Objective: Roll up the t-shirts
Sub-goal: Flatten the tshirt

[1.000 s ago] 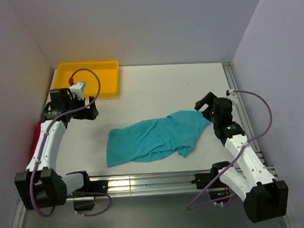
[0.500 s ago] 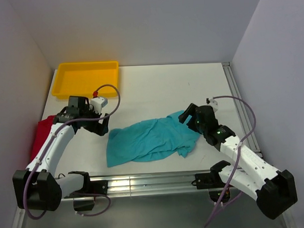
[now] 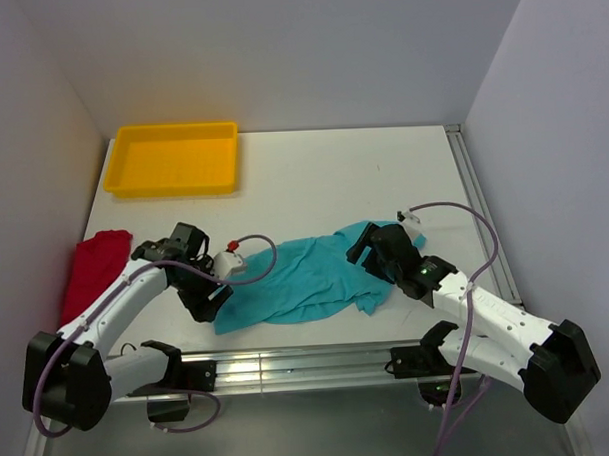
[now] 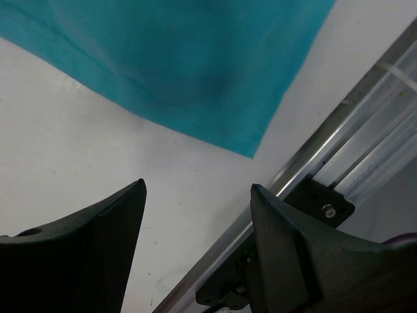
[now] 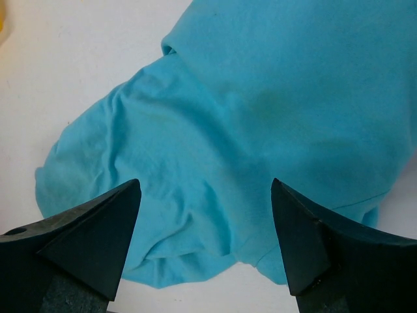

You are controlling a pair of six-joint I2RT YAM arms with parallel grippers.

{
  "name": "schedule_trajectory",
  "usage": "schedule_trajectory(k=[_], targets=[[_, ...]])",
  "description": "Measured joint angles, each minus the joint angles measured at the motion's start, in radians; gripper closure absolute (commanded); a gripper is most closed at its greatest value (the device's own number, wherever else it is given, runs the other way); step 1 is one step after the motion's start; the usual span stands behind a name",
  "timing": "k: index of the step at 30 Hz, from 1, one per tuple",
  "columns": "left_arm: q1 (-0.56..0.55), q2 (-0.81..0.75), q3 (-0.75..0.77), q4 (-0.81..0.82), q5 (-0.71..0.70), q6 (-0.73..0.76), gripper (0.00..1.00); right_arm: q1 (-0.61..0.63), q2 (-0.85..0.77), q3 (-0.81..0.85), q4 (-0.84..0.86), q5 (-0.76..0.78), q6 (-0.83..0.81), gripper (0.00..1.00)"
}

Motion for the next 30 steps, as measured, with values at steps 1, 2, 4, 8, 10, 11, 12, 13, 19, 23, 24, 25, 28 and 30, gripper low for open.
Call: schedule_trajectory(k=[1, 2, 4, 8, 10, 11, 12, 13, 19, 23, 24, 25, 28, 30], targets=[[-0.006, 0.001, -0.003, -0.016, 0.000, 0.011, 0.32, 0.000, -0.001, 0.000, 0.000, 0.003, 0.003, 0.13], [-0.016, 0.002, -0.003, -0.021, 0.000, 0.017, 0.35, 0.000, -0.002, 0.000, -0.003, 0.008, 0.005, 0.13], [-0.043, 0.005, -0.003, -0.029, -0.010, 0.029, 0.40, 0.000, -0.003, 0.000, -0.010, 0.016, 0.009, 0.13], [-0.135, 0.029, -0.004, -0.036, -0.035, 0.040, 0.51, 0.000, -0.004, 0.000, -0.031, 0.038, 0.013, 0.13], [-0.185, 0.051, -0.011, -0.034, -0.044, 0.040, 0.51, 0.000, -0.007, 0.000, -0.040, 0.051, 0.013, 0.12], [-0.204, 0.062, -0.015, -0.033, -0.047, 0.040, 0.50, 0.000, -0.011, 0.000, -0.045, 0.056, 0.015, 0.12], [-0.224, 0.074, -0.017, -0.034, -0.050, 0.038, 0.47, 0.000, -0.015, 0.000, -0.048, 0.061, 0.016, 0.12], [-0.237, 0.082, -0.017, -0.032, -0.055, 0.037, 0.44, 0.000, -0.019, 0.000, -0.051, 0.063, 0.016, 0.12], [-0.289, 0.143, -0.016, -0.010, -0.071, 0.019, 0.43, 0.000, -0.026, 0.000, -0.060, 0.079, 0.016, 0.12], [-0.303, 0.209, -0.016, 0.020, -0.070, 0.001, 0.43, 0.000, -0.026, 0.002, -0.068, 0.091, 0.016, 0.12], [-0.305, 0.224, -0.016, 0.027, -0.070, -0.005, 0.42, 0.000, -0.026, 0.003, -0.074, 0.095, 0.015, 0.12], [-0.307, 0.237, -0.016, 0.035, -0.070, -0.011, 0.42, 0.000, -0.026, 0.005, -0.077, 0.097, 0.015, 0.11], [-0.308, 0.264, -0.014, 0.053, -0.069, -0.023, 0.45, 0.000, -0.026, 0.005, -0.084, 0.103, 0.010, 0.11], [-0.310, 0.289, -0.012, 0.067, -0.071, -0.032, 0.51, 0.000, -0.026, 0.006, -0.087, 0.106, 0.004, 0.11]])
